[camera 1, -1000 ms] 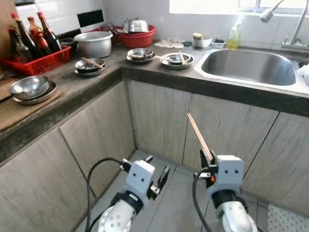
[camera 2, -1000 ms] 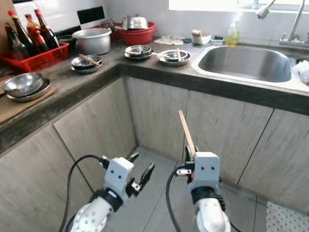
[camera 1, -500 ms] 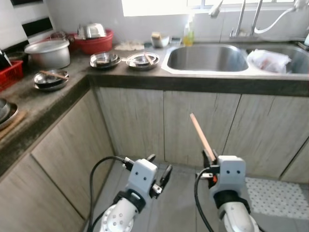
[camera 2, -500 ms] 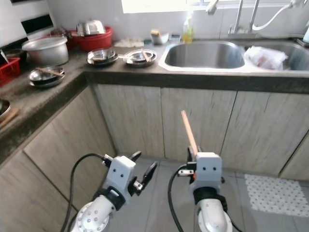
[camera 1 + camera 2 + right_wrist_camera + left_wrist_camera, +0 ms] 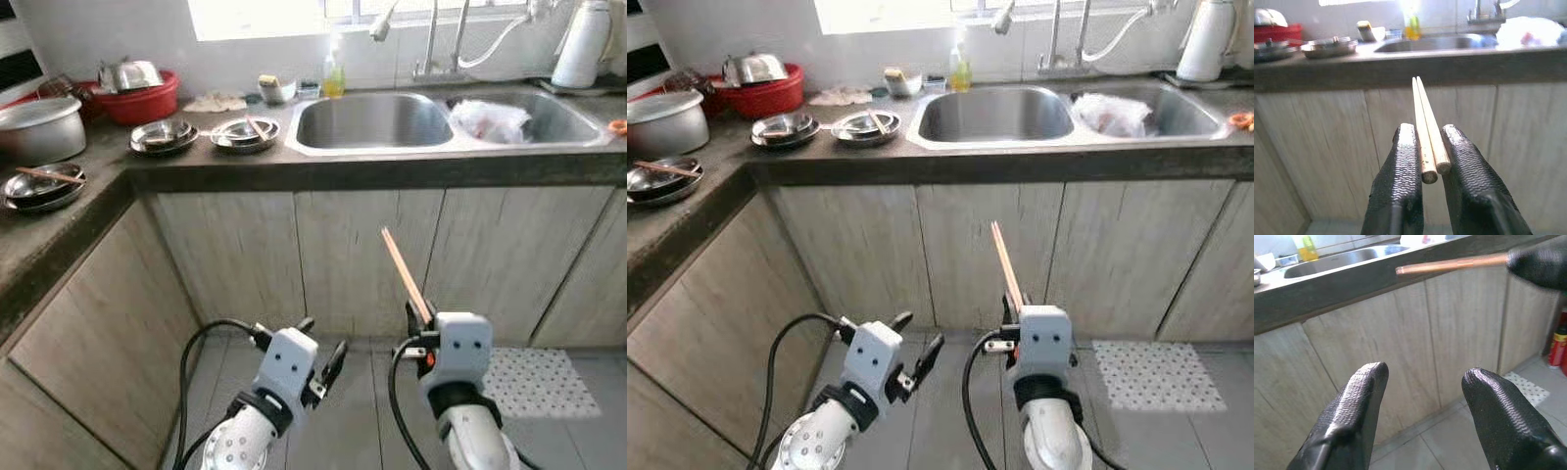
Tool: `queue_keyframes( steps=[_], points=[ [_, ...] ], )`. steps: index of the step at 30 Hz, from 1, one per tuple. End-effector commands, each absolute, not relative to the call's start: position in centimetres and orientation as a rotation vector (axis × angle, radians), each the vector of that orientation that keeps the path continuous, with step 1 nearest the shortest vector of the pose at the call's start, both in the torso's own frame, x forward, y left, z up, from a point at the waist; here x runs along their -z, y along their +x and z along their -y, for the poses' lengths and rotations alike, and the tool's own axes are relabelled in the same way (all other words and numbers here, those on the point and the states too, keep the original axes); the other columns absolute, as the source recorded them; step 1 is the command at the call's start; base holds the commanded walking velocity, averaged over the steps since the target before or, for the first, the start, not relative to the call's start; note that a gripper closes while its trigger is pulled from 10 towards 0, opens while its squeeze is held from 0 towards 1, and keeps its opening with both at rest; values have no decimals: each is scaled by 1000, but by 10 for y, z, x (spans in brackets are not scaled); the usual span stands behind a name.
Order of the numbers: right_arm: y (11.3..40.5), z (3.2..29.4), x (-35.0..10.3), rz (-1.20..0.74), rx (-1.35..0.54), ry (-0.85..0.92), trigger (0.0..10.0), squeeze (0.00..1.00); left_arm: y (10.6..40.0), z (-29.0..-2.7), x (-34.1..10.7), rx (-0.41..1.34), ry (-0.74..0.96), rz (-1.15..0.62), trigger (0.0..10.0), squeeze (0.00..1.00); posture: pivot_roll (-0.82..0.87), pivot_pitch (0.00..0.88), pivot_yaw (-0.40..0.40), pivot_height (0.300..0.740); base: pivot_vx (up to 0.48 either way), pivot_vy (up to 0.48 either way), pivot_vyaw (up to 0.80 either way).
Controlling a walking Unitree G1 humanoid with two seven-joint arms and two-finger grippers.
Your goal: Kitchen organization
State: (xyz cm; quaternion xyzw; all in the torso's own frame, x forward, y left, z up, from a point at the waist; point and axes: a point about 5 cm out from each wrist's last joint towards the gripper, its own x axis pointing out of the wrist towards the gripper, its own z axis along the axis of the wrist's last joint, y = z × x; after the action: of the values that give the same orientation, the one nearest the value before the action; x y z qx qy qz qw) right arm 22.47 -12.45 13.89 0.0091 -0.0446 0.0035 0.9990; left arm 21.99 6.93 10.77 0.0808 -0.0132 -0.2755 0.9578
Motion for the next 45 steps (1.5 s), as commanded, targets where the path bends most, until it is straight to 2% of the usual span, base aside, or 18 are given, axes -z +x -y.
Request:
queue_keyframes(
  steps=[1, 11, 35, 45],
  points=[
    [231, 130, -156, 157, 13, 22, 10000, 0, 223, -74, -112, 537, 155, 43, 10000, 0, -27, 0, 38, 740, 439, 0, 0],
    [251, 148, -196, 300, 61, -7, 10000, 0, 226, -73, -114, 534, 156, 51, 10000, 0, -29, 0, 35, 740, 439, 0, 0],
    [254, 148, -196, 282, 40, -6, 10000, 0, 227, -73, -112, 540, 162, 48, 10000, 0, -30, 0, 35, 740, 435, -12, 0],
    [252, 146, -190, 259, 36, -6, 10000, 0, 229, -74, -112, 523, 146, 46, 10000, 0, -32, 0, 35, 740, 164, -173, 0]
  ],
)
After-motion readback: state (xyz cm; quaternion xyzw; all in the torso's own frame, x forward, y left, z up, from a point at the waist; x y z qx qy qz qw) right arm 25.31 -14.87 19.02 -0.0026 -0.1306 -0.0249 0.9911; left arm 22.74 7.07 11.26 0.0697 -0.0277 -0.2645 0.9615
